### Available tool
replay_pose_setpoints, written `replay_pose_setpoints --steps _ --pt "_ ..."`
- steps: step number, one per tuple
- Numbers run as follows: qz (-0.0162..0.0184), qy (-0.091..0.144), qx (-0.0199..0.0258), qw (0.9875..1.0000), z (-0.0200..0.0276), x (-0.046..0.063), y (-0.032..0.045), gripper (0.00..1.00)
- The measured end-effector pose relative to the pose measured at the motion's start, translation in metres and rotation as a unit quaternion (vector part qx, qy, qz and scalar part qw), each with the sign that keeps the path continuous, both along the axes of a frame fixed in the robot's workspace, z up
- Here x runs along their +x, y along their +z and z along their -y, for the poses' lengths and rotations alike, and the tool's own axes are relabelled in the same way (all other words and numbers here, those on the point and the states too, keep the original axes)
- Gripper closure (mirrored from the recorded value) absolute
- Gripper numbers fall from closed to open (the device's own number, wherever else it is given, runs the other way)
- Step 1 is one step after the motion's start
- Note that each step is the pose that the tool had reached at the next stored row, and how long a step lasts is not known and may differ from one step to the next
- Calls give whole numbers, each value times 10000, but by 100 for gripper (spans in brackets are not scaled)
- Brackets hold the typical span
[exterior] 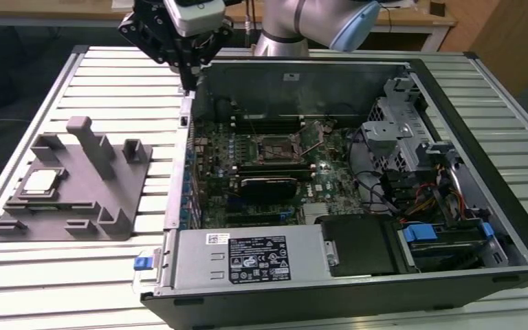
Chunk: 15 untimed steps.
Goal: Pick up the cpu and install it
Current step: 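Reach for the cpu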
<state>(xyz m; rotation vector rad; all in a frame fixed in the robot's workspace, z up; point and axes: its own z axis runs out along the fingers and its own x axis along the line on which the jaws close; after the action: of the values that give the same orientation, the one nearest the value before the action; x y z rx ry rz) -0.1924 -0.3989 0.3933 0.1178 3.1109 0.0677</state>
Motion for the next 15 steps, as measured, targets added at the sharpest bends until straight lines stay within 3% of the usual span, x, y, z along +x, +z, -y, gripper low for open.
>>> replay_pose_setpoints --steps 15 --pt "2 0 0 10000 0 -218 0 89"
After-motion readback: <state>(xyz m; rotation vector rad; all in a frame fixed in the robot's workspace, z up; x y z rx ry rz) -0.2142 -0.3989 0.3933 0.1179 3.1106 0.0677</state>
